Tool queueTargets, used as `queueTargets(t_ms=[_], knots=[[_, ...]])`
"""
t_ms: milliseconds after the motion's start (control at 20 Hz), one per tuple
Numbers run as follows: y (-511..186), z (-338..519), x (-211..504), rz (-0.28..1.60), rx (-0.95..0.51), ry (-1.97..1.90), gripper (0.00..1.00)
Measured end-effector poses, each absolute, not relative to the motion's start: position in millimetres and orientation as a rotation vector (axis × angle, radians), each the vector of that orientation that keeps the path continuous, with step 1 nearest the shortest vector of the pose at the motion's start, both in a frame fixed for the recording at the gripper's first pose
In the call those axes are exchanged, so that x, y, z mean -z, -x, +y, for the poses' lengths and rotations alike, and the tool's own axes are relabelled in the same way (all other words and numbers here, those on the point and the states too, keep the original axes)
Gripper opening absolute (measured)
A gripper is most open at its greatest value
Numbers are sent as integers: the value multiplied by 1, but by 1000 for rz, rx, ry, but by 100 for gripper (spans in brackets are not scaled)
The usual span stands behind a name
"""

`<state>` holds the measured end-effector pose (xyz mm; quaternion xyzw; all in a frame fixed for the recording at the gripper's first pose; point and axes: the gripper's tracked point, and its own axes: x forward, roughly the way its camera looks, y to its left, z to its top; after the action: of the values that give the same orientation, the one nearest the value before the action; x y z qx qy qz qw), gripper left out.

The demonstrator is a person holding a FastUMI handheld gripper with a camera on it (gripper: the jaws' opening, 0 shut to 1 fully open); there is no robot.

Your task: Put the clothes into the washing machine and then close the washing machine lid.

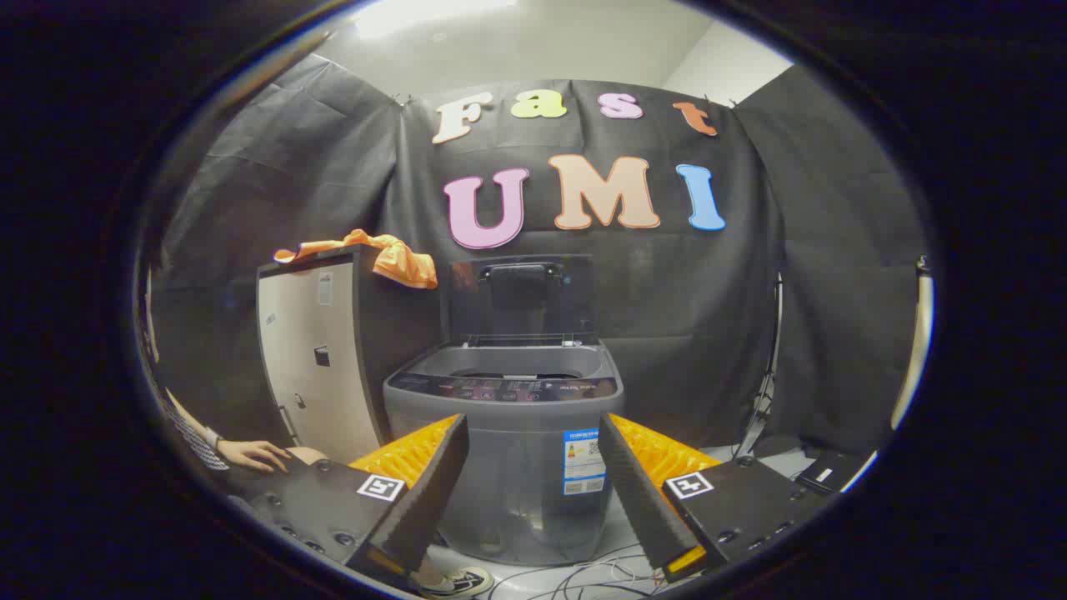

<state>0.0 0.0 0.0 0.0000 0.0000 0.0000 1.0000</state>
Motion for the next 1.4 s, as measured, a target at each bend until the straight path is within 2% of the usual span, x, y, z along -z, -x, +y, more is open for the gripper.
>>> queueTargets(t_ms=[1400], knots=[[-10,8,-1,29,4,-47,97]])
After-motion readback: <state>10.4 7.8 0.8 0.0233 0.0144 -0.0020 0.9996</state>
